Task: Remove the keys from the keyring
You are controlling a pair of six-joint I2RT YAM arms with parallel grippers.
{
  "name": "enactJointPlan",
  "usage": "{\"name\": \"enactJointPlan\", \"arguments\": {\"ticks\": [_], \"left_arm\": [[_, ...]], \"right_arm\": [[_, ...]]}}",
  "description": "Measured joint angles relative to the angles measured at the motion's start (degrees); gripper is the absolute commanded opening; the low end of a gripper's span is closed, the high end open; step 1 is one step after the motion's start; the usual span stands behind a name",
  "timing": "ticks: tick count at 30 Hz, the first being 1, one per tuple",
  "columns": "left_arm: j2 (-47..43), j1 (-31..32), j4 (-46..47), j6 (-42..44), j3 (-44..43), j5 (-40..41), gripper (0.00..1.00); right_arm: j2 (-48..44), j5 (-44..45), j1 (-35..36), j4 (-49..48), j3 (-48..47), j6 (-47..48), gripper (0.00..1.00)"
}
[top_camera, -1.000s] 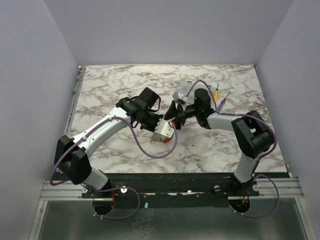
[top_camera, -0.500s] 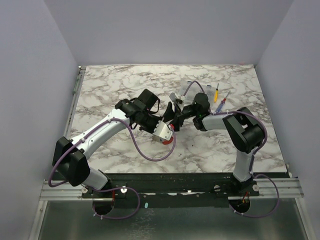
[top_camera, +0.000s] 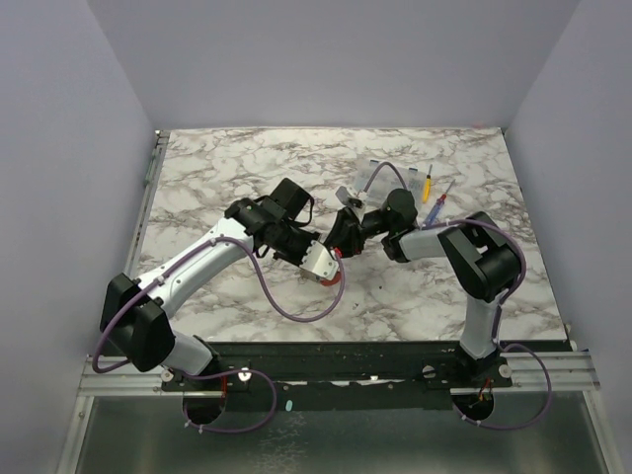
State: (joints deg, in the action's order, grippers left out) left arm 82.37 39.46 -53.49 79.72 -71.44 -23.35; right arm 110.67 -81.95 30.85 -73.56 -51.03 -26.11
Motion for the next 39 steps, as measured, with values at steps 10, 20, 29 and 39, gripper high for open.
{"name": "enactJointPlan", "arguments": {"ticks": [10, 20, 29, 39], "left_arm": [[-1.77, 0.02, 1.29, -0.81, 2.62, 0.37, 0.00], [-2.56, 0.04, 4.79, -2.08, 7.21, 0.44, 0.00], [-2.56, 0.04, 7.08, -2.67, 8.57, 0.70, 0.00], [-2.56, -1.97, 7.04, -5.27, 6.71, 0.07, 0.00]], "right_arm": [[-5.86, 2.99, 0.09, 23.19, -0.46, 19.37, 0.01], [-7.02, 3.85, 0.22, 22.60, 0.83, 16.65, 0.01], [-6.29, 3.80, 0.22, 16.79, 1.88, 11.65, 0.01], [-7.45, 3.89, 0.22, 21.20, 2.19, 19.30, 0.01]]}}
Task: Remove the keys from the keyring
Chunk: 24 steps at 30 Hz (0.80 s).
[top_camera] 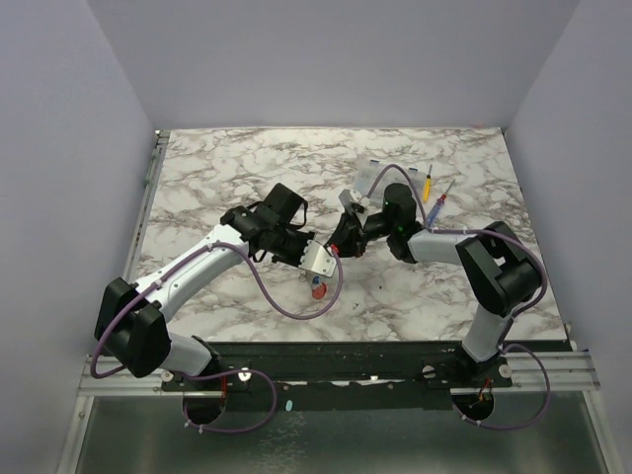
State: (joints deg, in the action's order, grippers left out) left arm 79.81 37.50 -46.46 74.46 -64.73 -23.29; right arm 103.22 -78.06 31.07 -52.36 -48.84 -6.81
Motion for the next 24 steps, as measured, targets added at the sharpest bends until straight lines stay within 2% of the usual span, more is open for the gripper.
{"name": "enactJointPlan", "arguments": {"ticks": [10, 19, 20, 24], "left_arm": [[1.14, -0.02, -2.43, -1.22, -2.99, -0.94, 0.00], [2.19, 2.16, -5.53, -5.05, -6.01, -0.44, 0.00], [2.21, 2.40, -5.86, -5.49, -6.10, -0.22, 0.00], [2.29, 2.89, -6.03, -7.93, -6.23, 0.35, 0.00]], "right_arm": [[-2.73, 0.57, 0.96, 19.45, -3.87, 18.47, 0.01], [-2.71, 0.83, 1.81, 29.94, -6.88, 25.11, 0.01], [-2.67, 0.74, 1.95, 30.67, -7.06, 25.33, 0.04], [-2.64, 0.57, 2.03, 32.48, -7.45, 25.81, 0.30]]}}
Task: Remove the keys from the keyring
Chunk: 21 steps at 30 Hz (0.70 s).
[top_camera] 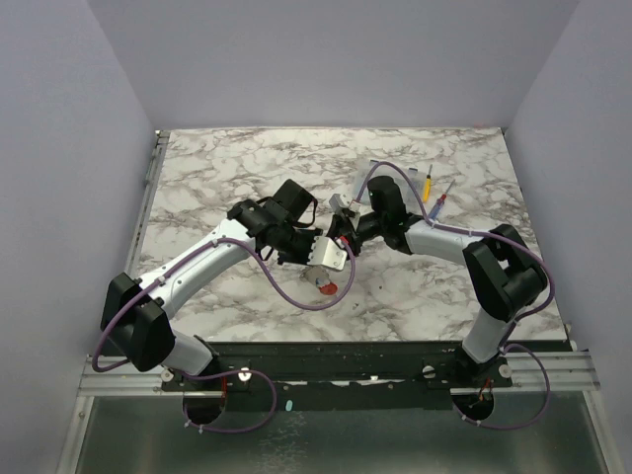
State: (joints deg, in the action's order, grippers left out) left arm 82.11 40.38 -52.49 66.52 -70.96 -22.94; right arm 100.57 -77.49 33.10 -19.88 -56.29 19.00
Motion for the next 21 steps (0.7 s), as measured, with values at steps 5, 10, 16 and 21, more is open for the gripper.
{"name": "enactJointPlan", "arguments": {"ticks": [5, 10, 16, 21], "left_arm": [[0.15, 0.63, 0.83, -4.20, -0.15, -0.02, 0.00], [0.96, 0.63, 1.77, -9.29, -1.81, -0.02, 0.00], [1.90, 0.63, 2.58, -14.62, -2.71, 0.00, 0.00], [3.30, 0.63, 3.72, -18.95, -3.26, 0.02, 0.00]], "right_arm": [[0.04, 1.46, -0.92, 4.04, -1.51, 1.25, 0.46], [-0.11, 1.75, -5.01, 7.15, -3.67, 0.87, 0.58], [-3.28, 3.76, -11.15, 9.73, -3.72, -0.85, 0.66], [-9.44, 9.42, -13.88, 11.08, -3.28, -2.12, 0.94]]}}
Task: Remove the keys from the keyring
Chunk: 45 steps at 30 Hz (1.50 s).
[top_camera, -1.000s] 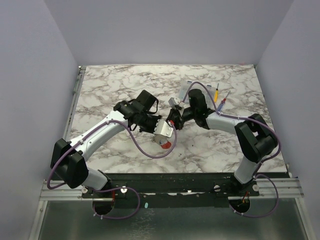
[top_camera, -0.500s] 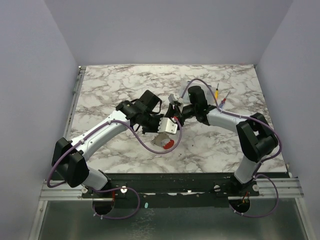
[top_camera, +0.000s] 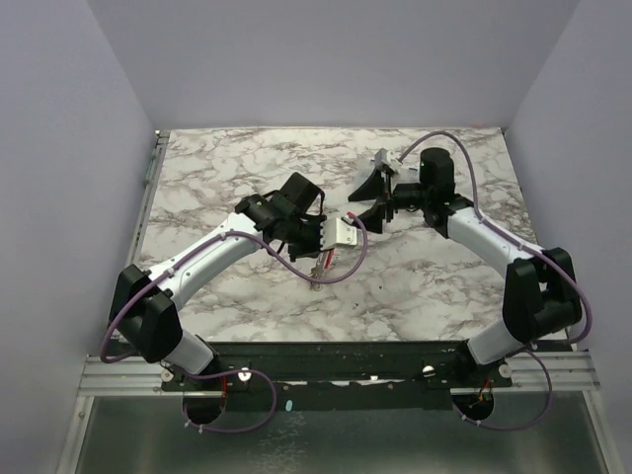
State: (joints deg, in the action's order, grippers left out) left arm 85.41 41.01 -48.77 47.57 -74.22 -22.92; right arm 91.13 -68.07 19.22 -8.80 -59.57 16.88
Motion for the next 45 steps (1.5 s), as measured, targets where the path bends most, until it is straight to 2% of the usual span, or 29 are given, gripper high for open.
{"name": "enactJointPlan", "arguments": {"ticks": [1, 5, 8, 12, 19, 23, 26, 32, 37, 45], "left_arm": [[0.11, 0.00, 0.31, -0.59, 0.00, 0.00, 0.00], [0.22, 0.00, 1.62, -3.67, -0.02, 0.00, 0.00], [0.85, 0.00, 2.36, -5.97, -0.26, -0.09, 0.00], [2.32, -0.07, 3.74, -9.18, -0.79, -0.63, 0.00], [3.10, -1.14, 5.60, -13.92, -1.01, -3.76, 0.00], [3.63, -1.62, 6.08, -15.21, -1.09, -5.38, 0.00], [3.89, -2.01, 6.38, -16.11, -1.09, -6.34, 0.00], [4.26, -2.69, 7.37, -18.23, -1.09, -7.89, 0.00], [4.35, -3.08, 7.65, -19.43, -1.09, -8.72, 0.00], [4.35, -3.48, 8.00, -20.33, -1.09, -9.70, 0.00]], "right_arm": [[-1.38, 1.16, -0.63, -0.35, 0.02, -1.62, 0.99], [-4.35, 4.81, -3.69, -2.14, -0.11, -6.54, 1.00], [-4.44, 6.21, -5.53, 2.82, -2.29, -4.92, 0.99], [-5.33, 6.19, -5.75, 11.58, -4.79, 1.11, 0.93], [-11.58, 4.17, -4.52, 13.90, 5.16, 4.81, 0.71], [-11.72, 2.69, -2.38, 11.50, 8.74, 4.96, 0.61], [-11.69, 2.49, -0.37, 7.50, 10.54, 4.15, 0.59], [-11.17, 3.37, 4.61, 0.79, 11.87, 3.65, 0.49], [-10.58, 5.27, 7.41, -1.05, 11.87, 4.22, 0.47], [-9.70, 8.28, 7.85, -3.41, 12.76, 5.27, 0.45]]}}
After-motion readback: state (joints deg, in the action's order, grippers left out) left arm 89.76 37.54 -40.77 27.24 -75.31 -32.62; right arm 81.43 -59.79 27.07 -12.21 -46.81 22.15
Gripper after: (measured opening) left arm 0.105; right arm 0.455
